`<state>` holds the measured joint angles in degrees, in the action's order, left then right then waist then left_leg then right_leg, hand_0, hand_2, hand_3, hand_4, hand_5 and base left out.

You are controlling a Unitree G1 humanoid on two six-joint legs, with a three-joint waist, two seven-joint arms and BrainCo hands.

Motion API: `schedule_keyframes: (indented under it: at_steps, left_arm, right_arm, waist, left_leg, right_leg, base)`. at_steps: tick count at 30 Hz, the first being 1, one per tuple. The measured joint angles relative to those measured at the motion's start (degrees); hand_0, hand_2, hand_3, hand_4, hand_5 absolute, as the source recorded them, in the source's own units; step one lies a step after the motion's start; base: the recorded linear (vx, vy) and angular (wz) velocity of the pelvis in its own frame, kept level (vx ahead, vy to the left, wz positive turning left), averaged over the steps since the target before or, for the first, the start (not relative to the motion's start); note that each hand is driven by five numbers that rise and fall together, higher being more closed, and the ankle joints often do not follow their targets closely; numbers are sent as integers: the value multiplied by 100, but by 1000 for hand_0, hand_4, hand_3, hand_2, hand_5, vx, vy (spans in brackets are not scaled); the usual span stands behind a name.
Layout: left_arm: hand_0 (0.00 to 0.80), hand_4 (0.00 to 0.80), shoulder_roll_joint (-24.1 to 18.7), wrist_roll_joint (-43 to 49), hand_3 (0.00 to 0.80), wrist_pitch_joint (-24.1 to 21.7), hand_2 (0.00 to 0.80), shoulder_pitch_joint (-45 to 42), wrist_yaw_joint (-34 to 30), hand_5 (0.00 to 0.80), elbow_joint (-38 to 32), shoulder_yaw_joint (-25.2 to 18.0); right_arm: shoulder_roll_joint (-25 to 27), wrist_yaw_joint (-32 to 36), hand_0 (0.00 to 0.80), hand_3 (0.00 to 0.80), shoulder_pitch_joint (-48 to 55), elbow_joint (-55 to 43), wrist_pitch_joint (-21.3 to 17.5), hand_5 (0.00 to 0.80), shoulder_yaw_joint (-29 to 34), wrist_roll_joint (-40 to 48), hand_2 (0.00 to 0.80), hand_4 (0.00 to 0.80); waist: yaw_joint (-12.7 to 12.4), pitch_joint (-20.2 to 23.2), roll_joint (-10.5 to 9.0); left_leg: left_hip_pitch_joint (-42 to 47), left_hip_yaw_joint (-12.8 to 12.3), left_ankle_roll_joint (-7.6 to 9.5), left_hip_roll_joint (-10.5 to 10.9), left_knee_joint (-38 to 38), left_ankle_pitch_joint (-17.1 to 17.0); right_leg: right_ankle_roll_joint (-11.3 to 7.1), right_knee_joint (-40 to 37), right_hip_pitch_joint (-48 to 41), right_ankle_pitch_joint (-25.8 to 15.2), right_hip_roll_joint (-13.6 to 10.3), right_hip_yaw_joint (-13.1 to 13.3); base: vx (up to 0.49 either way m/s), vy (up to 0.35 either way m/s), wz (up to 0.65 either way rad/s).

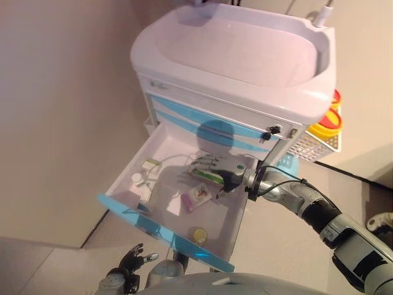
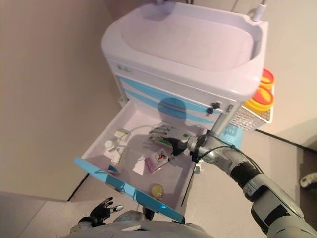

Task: Open the drawer and pick up the medicine

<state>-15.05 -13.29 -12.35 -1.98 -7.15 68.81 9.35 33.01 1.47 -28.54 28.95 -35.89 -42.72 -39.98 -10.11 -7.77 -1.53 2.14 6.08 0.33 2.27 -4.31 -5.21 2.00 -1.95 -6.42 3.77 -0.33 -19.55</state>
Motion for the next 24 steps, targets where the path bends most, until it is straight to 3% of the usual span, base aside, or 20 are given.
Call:
schedule_keyframes:
  at_steps: [6,17,24]
  left_arm:
    - [0,0,-145,205,0,99,0,84,-1,0,6,-5]
    - [0,0,-172,332,0,74,0,137,-86,0,-1,122]
    - [0,0,-169,332,0,-59,0,244,-129,0,-33,230]
  right_arm:
    - [-58,-73,0,0,-15,631,-34,0,-218,-563,0,0]
    - [-365,-1250,0,0,458,1338,-40,0,-385,-1802,0,0]
    - [-525,-1577,0,0,565,1381,130,0,-534,-1976,0,0]
  waist:
    - [-239,-11,-19]
    - [-246,-53,-128]
    - [-254,-52,-123]
  left_leg:
    - [-20,171,-18,29,-2,-25]
    - [-69,242,-19,53,-4,-30]
    - [-204,301,-18,66,13,-47]
  right_leg:
    - [0,-115,-95,0,8,-187]
    - [-8,-122,-76,5,-6,-266]
    - [-9,-129,29,5,-8,-317]
  base:
    - [5,-34,17]
    - [-10,-8,3]
    - [-27,-4,4]
